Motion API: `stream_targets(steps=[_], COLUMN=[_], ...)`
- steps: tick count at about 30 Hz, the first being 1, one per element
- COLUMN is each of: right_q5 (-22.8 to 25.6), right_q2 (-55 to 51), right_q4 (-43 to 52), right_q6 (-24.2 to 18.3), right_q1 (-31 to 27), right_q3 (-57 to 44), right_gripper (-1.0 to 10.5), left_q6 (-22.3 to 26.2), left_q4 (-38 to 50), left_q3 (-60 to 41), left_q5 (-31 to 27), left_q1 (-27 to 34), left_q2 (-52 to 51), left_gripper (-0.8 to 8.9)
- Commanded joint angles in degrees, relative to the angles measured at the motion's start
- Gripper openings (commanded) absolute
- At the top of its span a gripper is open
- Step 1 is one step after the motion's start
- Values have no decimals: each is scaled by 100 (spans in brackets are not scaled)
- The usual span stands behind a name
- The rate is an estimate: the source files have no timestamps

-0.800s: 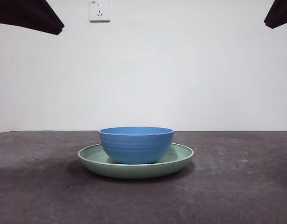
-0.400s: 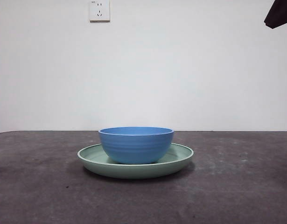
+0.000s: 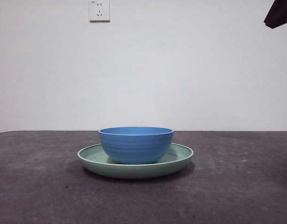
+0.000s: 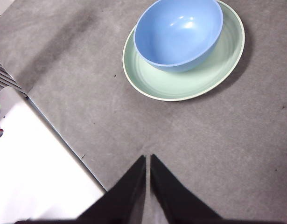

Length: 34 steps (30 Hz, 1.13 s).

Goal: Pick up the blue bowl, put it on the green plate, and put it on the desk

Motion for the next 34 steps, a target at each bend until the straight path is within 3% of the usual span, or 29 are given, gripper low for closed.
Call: stream_targets(steps=[1, 9, 21, 28, 34], right_q5=[-13, -11, -11, -13, -11], right_q2=[37, 37, 37, 37, 37], right_q4=[46, 46, 46, 46, 48], right_q6=[-46, -46, -46, -46, -46], right_q1=[35, 35, 35, 35, 35], right_q3=[90, 90, 90, 90, 90], right_gripper=[9, 9, 9, 9, 9], left_q6=[66, 42, 37, 13, -321], left_q4=[155, 162, 164, -442, -704], left_q3=[-420, -1255, -1786, -1808, -1805], left_q5=[-7, -11, -11, -11, -11], left_q1=[13, 13, 11, 13, 11], left_q2=[-284, -835, -839, -839, -839], left_gripper=[19, 19, 19, 19, 19])
